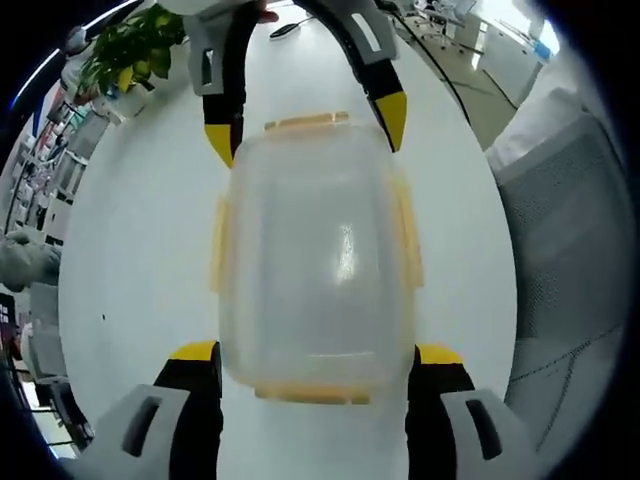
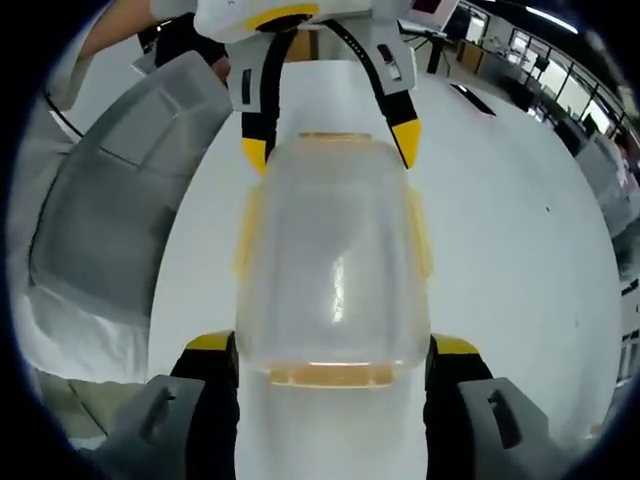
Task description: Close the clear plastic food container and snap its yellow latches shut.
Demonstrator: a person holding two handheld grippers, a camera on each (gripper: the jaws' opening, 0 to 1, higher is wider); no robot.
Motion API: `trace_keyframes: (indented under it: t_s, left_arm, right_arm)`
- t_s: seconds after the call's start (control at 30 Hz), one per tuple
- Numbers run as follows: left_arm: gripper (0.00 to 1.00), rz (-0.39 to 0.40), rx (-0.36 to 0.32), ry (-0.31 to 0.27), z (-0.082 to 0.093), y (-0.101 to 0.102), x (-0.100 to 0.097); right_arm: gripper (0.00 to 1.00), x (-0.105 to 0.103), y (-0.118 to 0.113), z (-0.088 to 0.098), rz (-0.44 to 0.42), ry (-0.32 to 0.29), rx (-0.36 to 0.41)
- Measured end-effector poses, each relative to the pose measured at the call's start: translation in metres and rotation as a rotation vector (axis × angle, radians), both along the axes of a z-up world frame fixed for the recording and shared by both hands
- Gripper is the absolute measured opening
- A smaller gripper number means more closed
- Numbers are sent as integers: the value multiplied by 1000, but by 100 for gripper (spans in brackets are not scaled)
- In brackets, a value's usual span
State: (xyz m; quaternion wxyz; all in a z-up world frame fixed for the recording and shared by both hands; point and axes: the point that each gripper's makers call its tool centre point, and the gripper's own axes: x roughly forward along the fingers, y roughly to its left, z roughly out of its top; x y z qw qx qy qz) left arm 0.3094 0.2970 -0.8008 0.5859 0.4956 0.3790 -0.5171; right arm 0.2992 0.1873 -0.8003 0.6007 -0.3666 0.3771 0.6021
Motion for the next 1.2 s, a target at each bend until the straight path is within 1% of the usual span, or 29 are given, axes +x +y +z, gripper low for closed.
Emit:
trace_keyframes:
  t_s: [0.1, 0.17, 0.33, 0.4, 0.53, 0.7, 0.8, 0.93, 1.07, 1.2]
  left_arm:
    - [71, 1, 34, -1, -1, 17, 2]
    - [71, 5, 61, -2, -1, 30, 3]
    - [71, 20, 90, -1, -1, 57, 2]
    - [71, 25, 100, -1, -1, 64, 1]
    - [71, 41, 111, 2, -1, 77, 0]
    - [72, 56, 104, 2, -1, 83, 0]
    - [72, 57, 101, 2, -1, 83, 1]
    - [72, 64, 89, 0, 0, 81, 2]
    - [71, 75, 78, -7, 1, 82, 11]
    - [70, 70, 63, -50, 3, 83, 29]
  right_arm:
    - [73, 2, 17, 0, 3, -7, 23]
    - [73, 4, 30, 1, 3, -10, 50]
    - [73, 3, 55, 2, 12, -19, 88]
    - [73, 4, 65, 2, 16, -19, 100]
    - [73, 4, 77, 1, 26, -20, 106]
    - [73, 5, 83, 1, 33, -23, 113]
    - [73, 5, 83, 2, 34, -23, 117]
    - [72, 8, 82, 3, 44, -41, 105]
    - [71, 19, 83, 4, 51, -67, 94]
    - [71, 35, 83, 5, 34, -87, 99]
